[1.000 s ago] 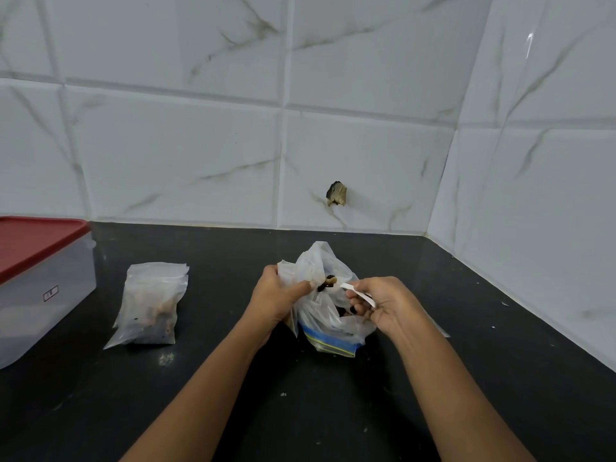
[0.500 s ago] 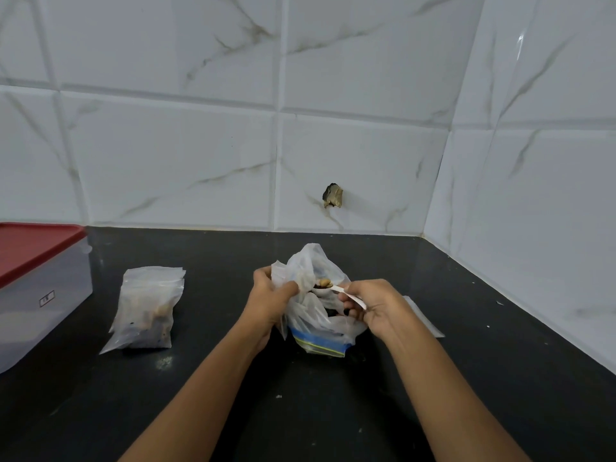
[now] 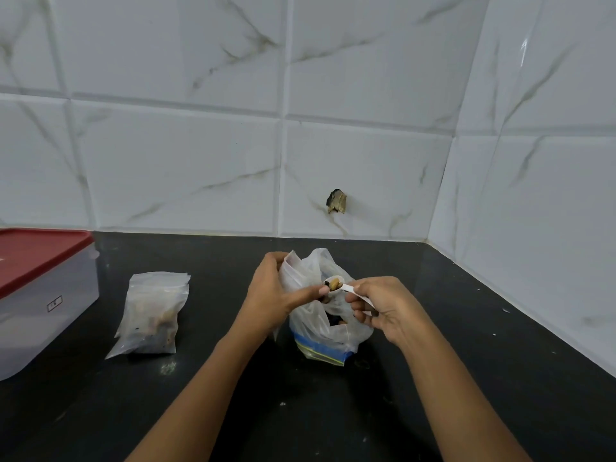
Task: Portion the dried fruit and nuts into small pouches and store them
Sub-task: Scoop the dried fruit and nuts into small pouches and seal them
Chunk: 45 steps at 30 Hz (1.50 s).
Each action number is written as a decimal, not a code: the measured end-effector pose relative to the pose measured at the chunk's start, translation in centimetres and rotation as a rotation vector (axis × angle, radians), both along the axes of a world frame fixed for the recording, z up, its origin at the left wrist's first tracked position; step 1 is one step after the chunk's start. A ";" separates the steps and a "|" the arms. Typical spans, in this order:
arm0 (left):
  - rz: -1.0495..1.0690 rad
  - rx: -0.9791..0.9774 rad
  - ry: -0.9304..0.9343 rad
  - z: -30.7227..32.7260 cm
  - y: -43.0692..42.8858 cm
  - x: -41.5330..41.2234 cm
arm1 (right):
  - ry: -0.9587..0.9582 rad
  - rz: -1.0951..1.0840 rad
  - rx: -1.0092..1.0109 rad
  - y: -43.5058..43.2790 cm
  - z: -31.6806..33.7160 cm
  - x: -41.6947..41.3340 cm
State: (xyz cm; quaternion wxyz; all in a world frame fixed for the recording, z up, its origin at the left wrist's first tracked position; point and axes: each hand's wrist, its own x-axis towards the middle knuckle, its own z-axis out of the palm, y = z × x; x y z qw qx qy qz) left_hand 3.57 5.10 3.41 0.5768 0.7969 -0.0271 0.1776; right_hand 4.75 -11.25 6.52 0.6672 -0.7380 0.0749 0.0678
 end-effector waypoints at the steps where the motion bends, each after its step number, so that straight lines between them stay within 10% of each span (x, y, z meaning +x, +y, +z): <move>1: -0.003 0.053 -0.010 -0.1 -0.1 0.0 | -0.006 0.021 -0.023 0.1 0.0 -0.2; 22: -0.030 0.293 0.019 0.0 -0.2 -0.1 | -0.145 0.123 0.107 0.9 2.0 -2.3; 35: -0.039 0.133 -0.065 -0.1 0.3 -0.2 | -0.851 0.350 -0.866 2.0 1.2 -2.2; 45: -0.037 0.009 -0.090 -0.3 0.4 -0.1 | -1.335 0.239 -0.975 2.1 -0.2 -0.7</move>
